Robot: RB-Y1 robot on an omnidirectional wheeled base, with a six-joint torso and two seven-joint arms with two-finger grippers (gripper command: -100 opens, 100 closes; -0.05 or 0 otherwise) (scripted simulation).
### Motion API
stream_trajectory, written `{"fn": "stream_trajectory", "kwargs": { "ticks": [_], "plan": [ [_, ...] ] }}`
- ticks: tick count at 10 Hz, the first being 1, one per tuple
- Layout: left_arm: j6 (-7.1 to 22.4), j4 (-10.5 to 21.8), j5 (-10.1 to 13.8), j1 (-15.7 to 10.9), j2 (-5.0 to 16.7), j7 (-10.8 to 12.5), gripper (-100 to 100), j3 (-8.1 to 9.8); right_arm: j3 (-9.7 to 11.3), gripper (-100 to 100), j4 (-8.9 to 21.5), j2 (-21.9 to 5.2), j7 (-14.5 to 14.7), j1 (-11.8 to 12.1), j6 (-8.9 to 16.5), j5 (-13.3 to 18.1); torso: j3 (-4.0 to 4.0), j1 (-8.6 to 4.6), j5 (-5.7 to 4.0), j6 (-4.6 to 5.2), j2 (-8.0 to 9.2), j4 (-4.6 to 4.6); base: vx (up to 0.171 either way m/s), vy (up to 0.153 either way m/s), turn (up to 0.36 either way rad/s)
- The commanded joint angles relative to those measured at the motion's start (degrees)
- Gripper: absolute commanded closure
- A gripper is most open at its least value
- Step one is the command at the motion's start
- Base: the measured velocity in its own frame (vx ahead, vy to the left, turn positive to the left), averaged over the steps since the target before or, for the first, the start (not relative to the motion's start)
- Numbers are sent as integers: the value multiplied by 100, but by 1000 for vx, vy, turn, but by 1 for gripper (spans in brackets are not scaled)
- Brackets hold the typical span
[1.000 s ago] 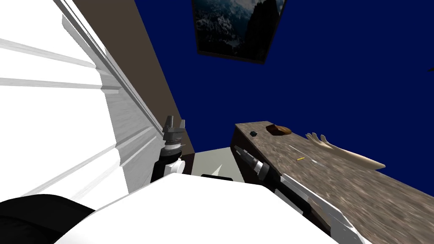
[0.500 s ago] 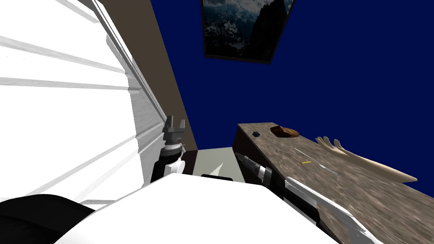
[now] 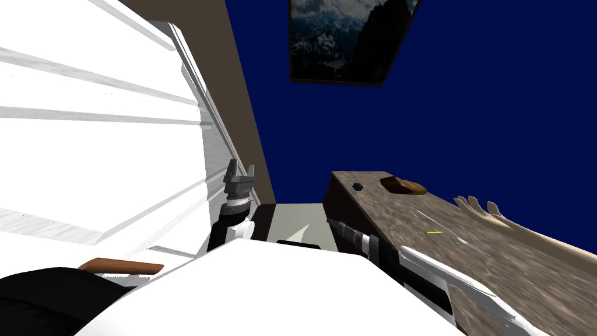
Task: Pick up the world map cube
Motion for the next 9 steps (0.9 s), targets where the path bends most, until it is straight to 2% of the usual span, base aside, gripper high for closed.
{"fn": "stream_trajectory", "kwargs": {
  "ticks": [1,3,4,5,6,7,8,9],
  "plan": [
    [0,0,0,0,0,0,0,0,223,-100,81,-286,-186,14,23,138,0,0,0,0,0,0,-61,-28,266],
    [0,0,0,0,0,0,0,0,223,-100,81,-550,-186,14,23,138,0,-6,-1,2,0,0,-35,-26,39],
    [0,0,0,1,0,0,0,0,436,-100,187,-794,-352,-17,18,258,-3,-2,-1,3,-6,-1,-26,-12,271],
    [0,0,0,-1,0,0,0,0,436,-100,187,-954,-352,-17,18,258,-5,0,0,-4,-8,-2,-26,-21,139],
    [0,0,0,1,0,0,0,0,639,-100,297,-1153,-514,-56,7,378,-6,-1,0,2,-10,-2,-17,-26,207],
    [0,0,0,0,0,0,0,0,645,-100,297,-1329,-514,-56,7,378,-7,-4,-1,-2,-13,-3,-9,-27,122],
    [0,0,0,1,0,0,0,0,848,-100,410,-1508,-672,-101,-10,497,-9,-5,-1,2,-16,-3,5,-26,232],
    [0,0,0,0,0,0,0,0,848,-100,410,-1691,-672,-101,-10,497,-12,-6,-1,-2,-22,-5,10,-30,137]
  ]
}}
